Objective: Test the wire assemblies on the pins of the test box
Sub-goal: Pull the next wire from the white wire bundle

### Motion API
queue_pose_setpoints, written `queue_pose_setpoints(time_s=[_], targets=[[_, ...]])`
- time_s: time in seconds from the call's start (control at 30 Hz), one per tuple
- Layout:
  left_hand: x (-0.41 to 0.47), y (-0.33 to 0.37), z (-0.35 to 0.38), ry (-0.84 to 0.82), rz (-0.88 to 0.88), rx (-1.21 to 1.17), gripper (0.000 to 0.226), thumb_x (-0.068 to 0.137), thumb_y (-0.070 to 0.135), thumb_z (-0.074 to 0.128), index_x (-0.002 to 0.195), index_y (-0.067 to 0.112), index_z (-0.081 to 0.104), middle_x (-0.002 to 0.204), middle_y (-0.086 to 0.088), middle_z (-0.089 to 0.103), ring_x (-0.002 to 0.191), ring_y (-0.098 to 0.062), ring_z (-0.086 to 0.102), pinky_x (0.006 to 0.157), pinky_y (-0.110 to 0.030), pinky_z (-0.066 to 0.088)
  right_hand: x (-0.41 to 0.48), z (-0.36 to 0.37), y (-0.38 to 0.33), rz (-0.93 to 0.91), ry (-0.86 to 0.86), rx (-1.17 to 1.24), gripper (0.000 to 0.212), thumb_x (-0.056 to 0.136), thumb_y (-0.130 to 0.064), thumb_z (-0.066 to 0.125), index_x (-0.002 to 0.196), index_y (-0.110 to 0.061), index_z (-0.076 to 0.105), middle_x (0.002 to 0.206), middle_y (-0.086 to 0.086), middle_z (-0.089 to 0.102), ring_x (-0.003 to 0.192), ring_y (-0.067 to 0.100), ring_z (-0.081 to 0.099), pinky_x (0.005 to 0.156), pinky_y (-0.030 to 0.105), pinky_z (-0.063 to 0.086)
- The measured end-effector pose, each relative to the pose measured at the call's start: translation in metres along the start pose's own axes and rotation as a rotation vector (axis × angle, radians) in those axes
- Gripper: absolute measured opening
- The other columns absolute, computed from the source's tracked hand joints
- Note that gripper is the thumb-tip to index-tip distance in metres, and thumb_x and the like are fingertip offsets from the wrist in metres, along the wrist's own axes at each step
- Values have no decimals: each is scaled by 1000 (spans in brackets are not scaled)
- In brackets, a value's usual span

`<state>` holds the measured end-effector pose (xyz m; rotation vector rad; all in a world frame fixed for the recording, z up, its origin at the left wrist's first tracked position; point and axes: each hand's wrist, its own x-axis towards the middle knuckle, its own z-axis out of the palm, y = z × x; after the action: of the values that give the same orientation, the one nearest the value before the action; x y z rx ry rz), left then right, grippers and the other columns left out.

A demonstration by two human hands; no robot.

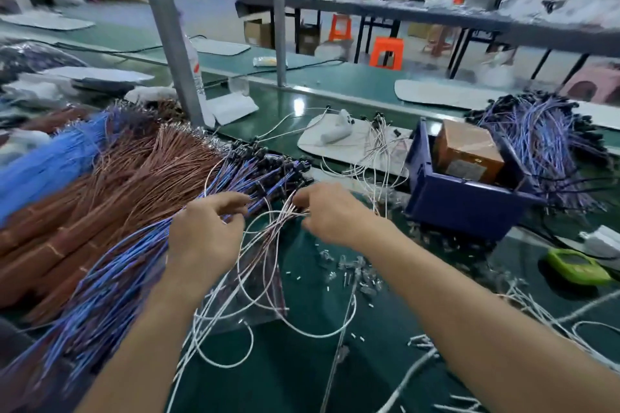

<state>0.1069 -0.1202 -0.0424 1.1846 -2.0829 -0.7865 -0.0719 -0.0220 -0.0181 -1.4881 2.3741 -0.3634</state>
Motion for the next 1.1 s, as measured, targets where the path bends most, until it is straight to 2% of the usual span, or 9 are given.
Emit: queue_pose_setpoints(time_s=[0.13, 0.23, 0.3, 0.43, 0.77, 0.9, 0.97, 1.03, 1.1], targets=[[2, 0, 8, -56, 22, 20, 21, 87, 20, 75, 99, 36, 81, 82, 28, 71, 64, 13, 61, 65, 2, 40, 12, 7, 0, -11, -22, -49, 41, 76, 6, 61, 107, -16, 75, 103, 8, 75, 96, 27, 69, 86, 41, 60], [2, 3, 16, -108, 42, 32, 23, 87, 33, 75, 109, 38, 79, 101, 14, 79, 88, -10, 71, 90, -28, 55, 19, -1, 6, -3, 9, 26, 44, 77, 9, 59, 104, -19, 79, 104, 2, 78, 94, 17, 70, 88, 32, 60], [-2, 5, 24, -144, 48, 61, 26, 88, 34, 74, 114, 40, 77, 99, 11, 79, 91, -17, 72, 91, -33, 56, 25, -8, 13, 21, 58, 86, 50, 79, 12, 59, 112, -21, 78, 115, -1, 76, 103, 14, 69, 97, 31, 57], [-7, -1, 37, -92, 83, 124, 17, 92, 31, 68, 102, 37, 82, 62, 11, 70, 59, -20, 57, 80, -36, 51, 34, -8, 25, 54, 87, 9, 51, 87, 11, 51, 114, -24, 77, 133, 0, 67, 103, 19, 66, 87, 25, 53], [-14, -16, 56, 53, 151, 155, 16, 93, 21, 69, 99, 26, 83, 87, 3, 78, 71, -11, 39, 96, -40, 39, 42, 8, 20, -114, -43, -176, 16, 88, -26, 74, 104, -23, 74, 94, -5, 67, 87, 19, 60, 77, 28, 47], [-12, -18, 54, 51, 148, 159, 16, 93, 19, 71, 101, 26, 83, 90, 0, 80, 76, -24, 58, 97, -43, 43, 28, -14, 17, -57, 110, 65, 13, 87, -33, 80, 84, -20, 77, 84, -5, 74, 77, 13, 68, 75, 29, 56], [-13, -17, 55, 78, 194, 164, 15, 90, 15, 75, 99, 25, 83, 85, 0, 80, 64, -10, 48, 92, -41, 43, 19, -30, 18, 34, 183, 254, 18, 89, -31, 79, 76, -19, 75, 67, -9, 70, 61, 6, 63, 61, 25, 54], [-15, -15, 55, 103, 245, 182, 16, 88, 12, 78, 98, 23, 83, 83, 3, 79, 62, 0, 46, 88, -38, 40, 8, -45, 21, 127, 272, 456, 18, 93, -23, 74, 76, -16, 73, 64, -5, 67, 57, 10, 59, 61, 30, 55], [-15, -13, 54, 119, 263, 216, 21, 86, 9, 79, 102, 22, 82, 89, 3, 80, 73, -15, 64, 89, -34, 35, -4, -58, 23, 200, 387, 702, 17, 98, -14, 65, 81, -14, 69, 75, 5, 68, 60, 15, 60, 67, 39, 56]])
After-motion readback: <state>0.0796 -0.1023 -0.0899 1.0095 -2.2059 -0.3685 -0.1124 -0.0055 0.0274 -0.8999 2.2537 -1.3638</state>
